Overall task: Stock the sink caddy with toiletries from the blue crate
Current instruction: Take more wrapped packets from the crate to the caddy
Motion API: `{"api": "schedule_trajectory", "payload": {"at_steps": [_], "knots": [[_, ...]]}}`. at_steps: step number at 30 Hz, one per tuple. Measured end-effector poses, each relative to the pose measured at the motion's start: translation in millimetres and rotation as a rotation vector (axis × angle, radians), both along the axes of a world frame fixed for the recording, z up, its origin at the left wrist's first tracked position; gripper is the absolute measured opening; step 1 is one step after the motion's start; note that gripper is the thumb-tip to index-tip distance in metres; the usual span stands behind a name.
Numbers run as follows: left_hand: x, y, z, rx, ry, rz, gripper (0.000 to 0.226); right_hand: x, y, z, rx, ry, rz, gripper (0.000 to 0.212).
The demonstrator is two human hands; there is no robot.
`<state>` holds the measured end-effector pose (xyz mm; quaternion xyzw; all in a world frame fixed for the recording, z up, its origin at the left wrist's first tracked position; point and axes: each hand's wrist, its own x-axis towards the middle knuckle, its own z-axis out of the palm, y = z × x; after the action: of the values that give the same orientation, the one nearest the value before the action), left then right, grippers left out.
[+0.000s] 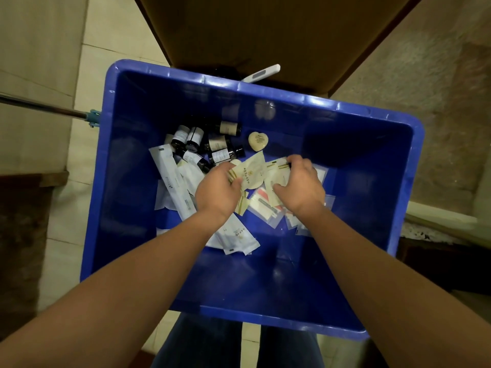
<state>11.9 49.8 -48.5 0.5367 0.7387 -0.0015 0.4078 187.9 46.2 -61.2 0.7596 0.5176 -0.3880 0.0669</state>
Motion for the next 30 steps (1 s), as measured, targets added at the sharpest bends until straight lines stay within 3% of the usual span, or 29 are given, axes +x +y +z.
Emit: {"api": "schedule_trajectory", "payload": {"at_steps": [10,16,22,24,30], "knots": [[-2.6,-0.4,-7.2,0.017,-0.029,0.041,0.014,-15.5,6.0,-11.9,-0.051,-0.135,-0.019,0.074],[-2.9,-0.3,-5.6,-0.023,-0.052,0.026,0.015,-13.6,4.0,-10.2,-0.055,-0.134,-0.013,0.03],[-4.7,4.6,13.9,-0.09,-0.072,0.008,0.024,-8.2,3.4,20.6,-0.03,0.017,-0.162,0.026],[-4.9,5.9,25.9,-0.114,-0.097,0.011,0.034,-6.7,4.7,36.1,-0.027,0.055,-0.221,0.008],[-1.9,9.4,65.7,-0.199,-0.162,0.03,0.035,-8.1,4.4,91.5,0.027,0.123,-0.307,0.009]]}}
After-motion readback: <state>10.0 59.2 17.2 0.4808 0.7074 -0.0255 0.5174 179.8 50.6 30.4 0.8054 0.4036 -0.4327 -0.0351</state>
